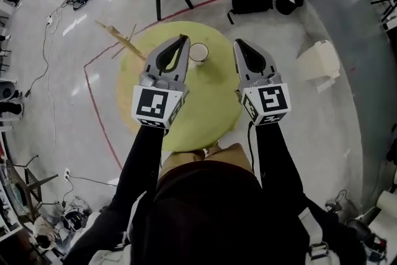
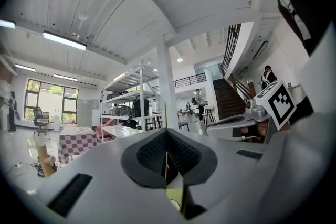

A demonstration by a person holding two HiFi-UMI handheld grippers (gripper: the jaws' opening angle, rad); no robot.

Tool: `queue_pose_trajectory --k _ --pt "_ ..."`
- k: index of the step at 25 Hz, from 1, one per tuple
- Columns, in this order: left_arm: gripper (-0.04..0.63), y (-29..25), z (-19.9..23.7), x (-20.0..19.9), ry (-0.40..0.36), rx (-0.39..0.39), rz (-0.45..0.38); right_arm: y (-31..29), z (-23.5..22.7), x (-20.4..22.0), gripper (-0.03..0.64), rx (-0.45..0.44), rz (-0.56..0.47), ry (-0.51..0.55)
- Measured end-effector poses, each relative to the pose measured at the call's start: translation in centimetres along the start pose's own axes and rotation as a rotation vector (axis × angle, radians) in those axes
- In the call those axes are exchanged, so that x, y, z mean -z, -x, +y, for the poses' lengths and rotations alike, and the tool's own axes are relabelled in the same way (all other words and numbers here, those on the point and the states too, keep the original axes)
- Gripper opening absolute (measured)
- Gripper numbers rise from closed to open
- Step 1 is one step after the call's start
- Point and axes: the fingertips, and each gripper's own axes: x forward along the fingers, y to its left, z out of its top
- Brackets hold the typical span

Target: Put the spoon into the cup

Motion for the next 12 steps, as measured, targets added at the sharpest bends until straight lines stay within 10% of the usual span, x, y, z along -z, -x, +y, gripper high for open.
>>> queue_pose_trajectory --k 12 --pt "0.015 -3.4 0.8 5.0 0.079 -0.014 0.032 -3.3 -2.0 3.2 0.028 -0.041 0.047 -0.012"
